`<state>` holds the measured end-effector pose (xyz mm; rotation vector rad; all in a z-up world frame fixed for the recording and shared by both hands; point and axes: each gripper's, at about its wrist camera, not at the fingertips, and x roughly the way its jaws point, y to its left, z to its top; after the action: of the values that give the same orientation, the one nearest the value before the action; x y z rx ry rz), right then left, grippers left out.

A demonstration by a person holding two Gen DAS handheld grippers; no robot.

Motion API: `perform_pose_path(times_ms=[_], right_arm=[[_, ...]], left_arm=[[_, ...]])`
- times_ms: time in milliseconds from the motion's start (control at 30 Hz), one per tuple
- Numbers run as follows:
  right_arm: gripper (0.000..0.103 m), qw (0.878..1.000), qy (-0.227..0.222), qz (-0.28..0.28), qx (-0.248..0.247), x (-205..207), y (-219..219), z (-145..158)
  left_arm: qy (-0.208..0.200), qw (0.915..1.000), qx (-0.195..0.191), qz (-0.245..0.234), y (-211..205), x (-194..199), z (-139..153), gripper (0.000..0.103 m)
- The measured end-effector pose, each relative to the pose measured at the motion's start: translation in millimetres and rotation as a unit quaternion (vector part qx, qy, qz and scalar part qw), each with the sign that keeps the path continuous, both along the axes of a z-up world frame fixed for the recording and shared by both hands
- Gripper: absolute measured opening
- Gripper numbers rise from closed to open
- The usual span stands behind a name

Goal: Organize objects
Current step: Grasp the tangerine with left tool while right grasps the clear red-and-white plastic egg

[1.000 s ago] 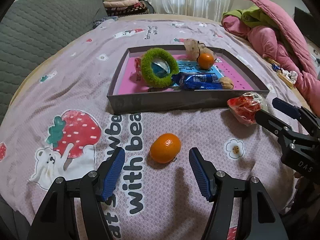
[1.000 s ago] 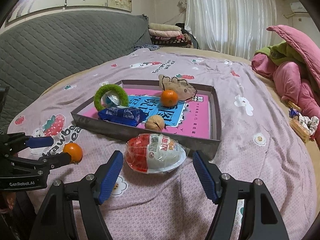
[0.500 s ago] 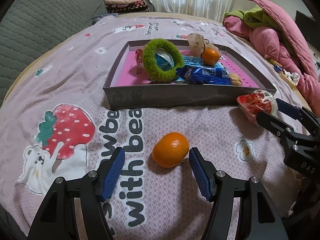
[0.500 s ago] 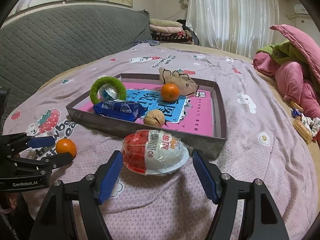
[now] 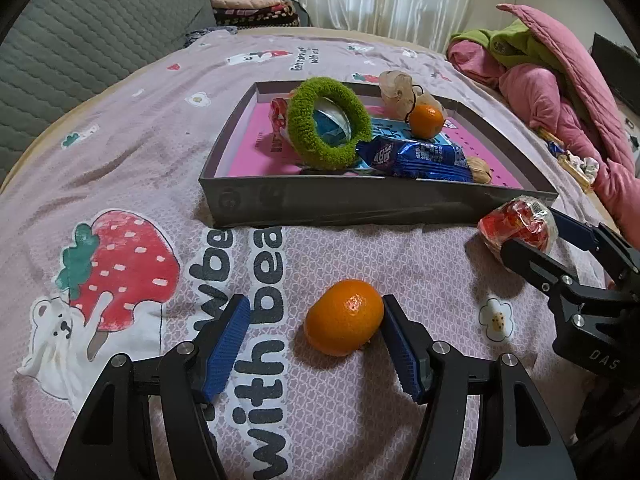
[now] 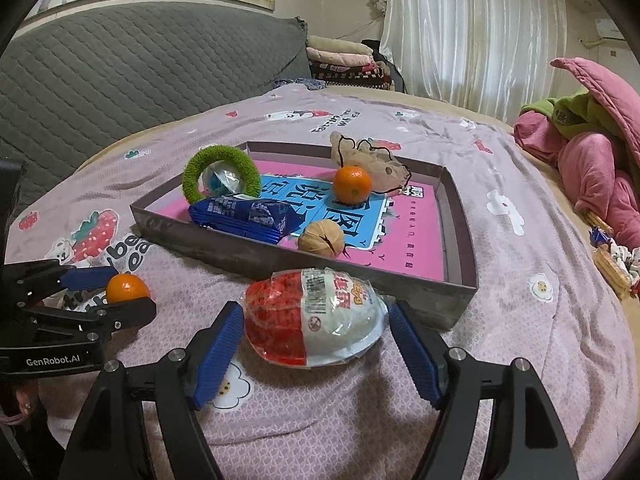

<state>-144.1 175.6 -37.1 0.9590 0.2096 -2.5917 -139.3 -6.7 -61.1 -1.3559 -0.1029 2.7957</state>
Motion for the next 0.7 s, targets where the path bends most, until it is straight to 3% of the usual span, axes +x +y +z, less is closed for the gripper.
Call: perform_pose_path(times_ms=[400,600,667,700], right_arm=[[0.080,1.000,0.008,-0.004,0.021,-1,-8,-5],[0.079,1.000,0.006,-0.003,0.017,-2,-7,-6],[0.078,1.000,0.005,-0.003,0.015,-2,-7,-6],[0.078,1.000,0.004,-0.004,0.012,-2,-6,-5]], left_arm=[[0.006,1.0000,-0.005,-0.002,2,-7,-4,0.067],[0.011,0.9999,-0.011,-0.002,5,-10,-4,0.058],[0.014,0.9998,-0.010,-0.005,6,-8,-3,0.050],[0.015,0.9998,-0.006,-0.008,6,-7,-3,0.042]])
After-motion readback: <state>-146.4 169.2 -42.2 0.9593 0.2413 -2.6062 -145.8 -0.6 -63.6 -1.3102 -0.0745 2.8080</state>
